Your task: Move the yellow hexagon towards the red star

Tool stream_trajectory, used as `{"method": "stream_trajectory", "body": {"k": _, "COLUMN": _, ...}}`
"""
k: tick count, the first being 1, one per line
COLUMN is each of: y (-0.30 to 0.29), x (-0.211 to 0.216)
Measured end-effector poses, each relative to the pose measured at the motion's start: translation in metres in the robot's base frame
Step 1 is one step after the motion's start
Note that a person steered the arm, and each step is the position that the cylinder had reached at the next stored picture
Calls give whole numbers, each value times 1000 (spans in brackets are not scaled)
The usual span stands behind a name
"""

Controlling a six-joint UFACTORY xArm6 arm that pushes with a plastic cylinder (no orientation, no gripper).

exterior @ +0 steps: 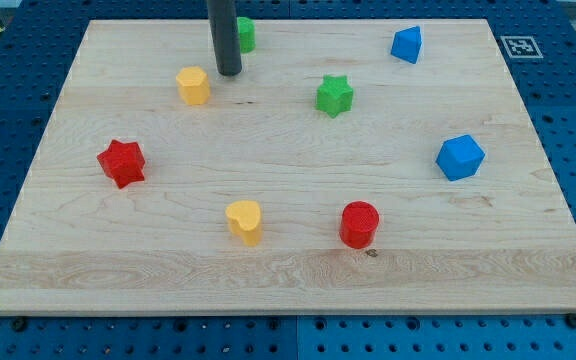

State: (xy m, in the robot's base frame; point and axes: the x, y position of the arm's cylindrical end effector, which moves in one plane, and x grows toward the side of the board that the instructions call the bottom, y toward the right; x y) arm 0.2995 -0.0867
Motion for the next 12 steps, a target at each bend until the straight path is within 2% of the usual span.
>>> {"method": "stream_trajectory", "body": {"k": 4, "y": 0, "x": 0}}
{"method": "stream_trajectory", "body": {"k": 6, "y": -33, "x": 14}}
{"method": "stream_trajectory", "body": {"k": 9, "y": -50, "x": 47}}
{"method": "stream_trajectory", "body": {"k": 11, "y": -87, "x": 56}}
{"method": "stream_trajectory", "body": {"k": 12, "y": -70, "x": 56}}
